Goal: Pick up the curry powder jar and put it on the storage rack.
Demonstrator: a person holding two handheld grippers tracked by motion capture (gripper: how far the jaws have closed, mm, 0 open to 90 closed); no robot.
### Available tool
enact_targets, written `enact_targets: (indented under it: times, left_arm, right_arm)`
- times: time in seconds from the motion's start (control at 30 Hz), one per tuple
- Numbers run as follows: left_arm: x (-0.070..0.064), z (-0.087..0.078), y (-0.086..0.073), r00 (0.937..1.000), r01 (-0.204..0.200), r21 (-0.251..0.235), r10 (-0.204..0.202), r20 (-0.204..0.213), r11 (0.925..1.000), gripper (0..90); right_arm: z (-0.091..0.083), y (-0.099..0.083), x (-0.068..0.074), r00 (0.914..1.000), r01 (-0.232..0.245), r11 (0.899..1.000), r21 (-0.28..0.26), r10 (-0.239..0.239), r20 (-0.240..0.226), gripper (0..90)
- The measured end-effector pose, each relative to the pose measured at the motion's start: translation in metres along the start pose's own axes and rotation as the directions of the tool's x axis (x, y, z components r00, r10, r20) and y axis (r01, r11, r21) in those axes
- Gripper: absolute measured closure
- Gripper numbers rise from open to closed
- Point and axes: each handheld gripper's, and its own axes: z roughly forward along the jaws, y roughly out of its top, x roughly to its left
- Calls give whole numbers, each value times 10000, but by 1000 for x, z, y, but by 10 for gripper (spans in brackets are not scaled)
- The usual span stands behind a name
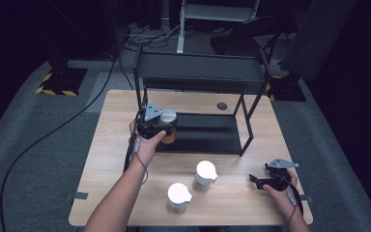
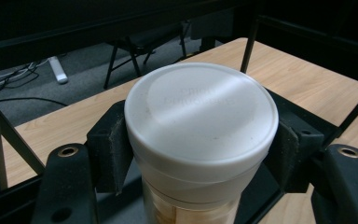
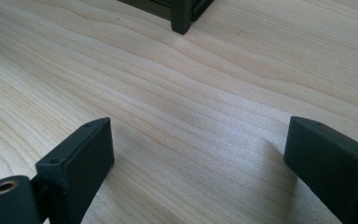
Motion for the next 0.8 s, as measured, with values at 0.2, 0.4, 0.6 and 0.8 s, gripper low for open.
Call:
enact_targets:
  times: [0.2, 0.4, 0.6, 0.8]
  left_arm:
    - [0, 12, -4, 10000, 61, 205, -62, 27, 9998, 331]
    - [1, 21, -8, 10000, 58, 402, -58, 8, 9992, 331]
    - [3, 28, -12, 10000, 25, 648, -21, -68, 9979, 331]
    - [6, 33, -15, 9999, 34, 811, -26, -107, 9967, 330]
  right_arm:
    - [0, 0, 0, 10000, -7, 10000, 0, 7, 13, 83]
    - [0, 0, 0, 10000, -10, 10000, 0, 10, 13, 83]
    - [0, 0, 0, 10000, -7, 10000, 1, 7, 12, 83]
    - [0, 0, 0, 10000, -7, 10000, 3, 7, 7, 83]
